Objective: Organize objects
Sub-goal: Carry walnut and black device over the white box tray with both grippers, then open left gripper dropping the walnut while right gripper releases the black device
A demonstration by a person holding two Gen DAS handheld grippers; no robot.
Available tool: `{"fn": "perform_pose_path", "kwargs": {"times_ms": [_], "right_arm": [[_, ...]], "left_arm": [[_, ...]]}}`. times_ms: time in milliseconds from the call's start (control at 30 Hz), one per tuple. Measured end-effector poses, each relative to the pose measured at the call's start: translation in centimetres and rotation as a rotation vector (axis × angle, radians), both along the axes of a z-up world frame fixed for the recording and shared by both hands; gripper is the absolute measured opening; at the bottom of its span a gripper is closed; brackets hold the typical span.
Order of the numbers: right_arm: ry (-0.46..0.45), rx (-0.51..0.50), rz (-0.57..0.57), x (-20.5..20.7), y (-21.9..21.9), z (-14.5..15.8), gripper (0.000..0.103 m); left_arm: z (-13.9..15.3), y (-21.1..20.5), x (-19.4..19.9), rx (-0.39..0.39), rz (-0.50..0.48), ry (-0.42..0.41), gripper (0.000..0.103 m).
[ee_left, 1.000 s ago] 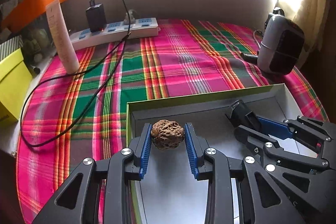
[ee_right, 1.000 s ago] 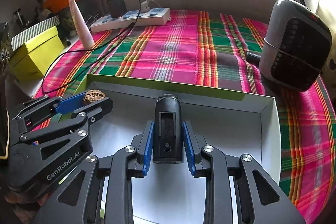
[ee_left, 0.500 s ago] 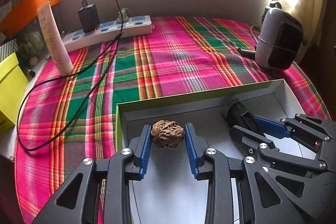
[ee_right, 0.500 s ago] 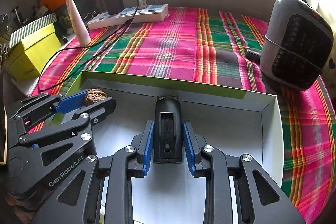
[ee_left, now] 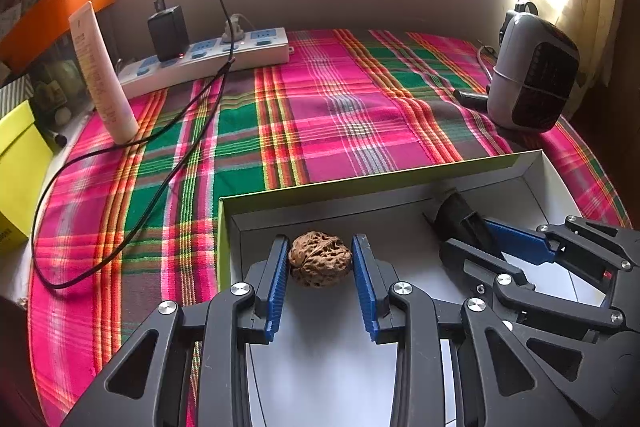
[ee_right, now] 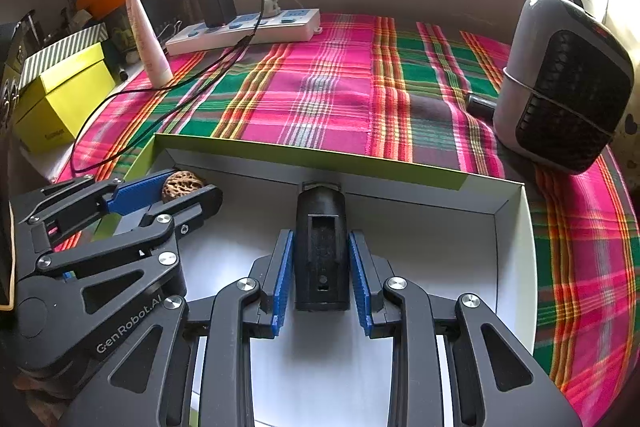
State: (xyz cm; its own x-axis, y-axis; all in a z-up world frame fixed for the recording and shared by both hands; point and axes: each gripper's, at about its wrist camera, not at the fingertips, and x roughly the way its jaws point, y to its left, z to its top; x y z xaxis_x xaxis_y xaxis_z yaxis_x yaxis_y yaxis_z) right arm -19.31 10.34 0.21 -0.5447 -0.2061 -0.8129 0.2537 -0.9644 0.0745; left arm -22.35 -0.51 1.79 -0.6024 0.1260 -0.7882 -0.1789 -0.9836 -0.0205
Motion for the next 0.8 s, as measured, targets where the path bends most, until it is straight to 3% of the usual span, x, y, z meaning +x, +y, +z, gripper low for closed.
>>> {"fn": "perform_pose_path", "kwargs": {"times_ms": [167, 300, 800], "right_arm": [[-0.002, -0.011, -0.002, 0.2, 0.2, 0.2, 0.029], [0.001, -0.013, -0.011, 0.6, 0.4, 0.3, 0.042], [0.029, -0.024, -0.048, 3.2, 1.4, 1.7, 0.043]], "left_arm": [[0.4, -0.2, 0.3, 0.003, 0.006, 0.009, 0.037], [0.8, -0.6, 0.7, 0.012, 0.018, 0.014, 0.039], [2.5, -1.4, 4.2, 0.043, 0.019, 0.04, 0.044]]}}
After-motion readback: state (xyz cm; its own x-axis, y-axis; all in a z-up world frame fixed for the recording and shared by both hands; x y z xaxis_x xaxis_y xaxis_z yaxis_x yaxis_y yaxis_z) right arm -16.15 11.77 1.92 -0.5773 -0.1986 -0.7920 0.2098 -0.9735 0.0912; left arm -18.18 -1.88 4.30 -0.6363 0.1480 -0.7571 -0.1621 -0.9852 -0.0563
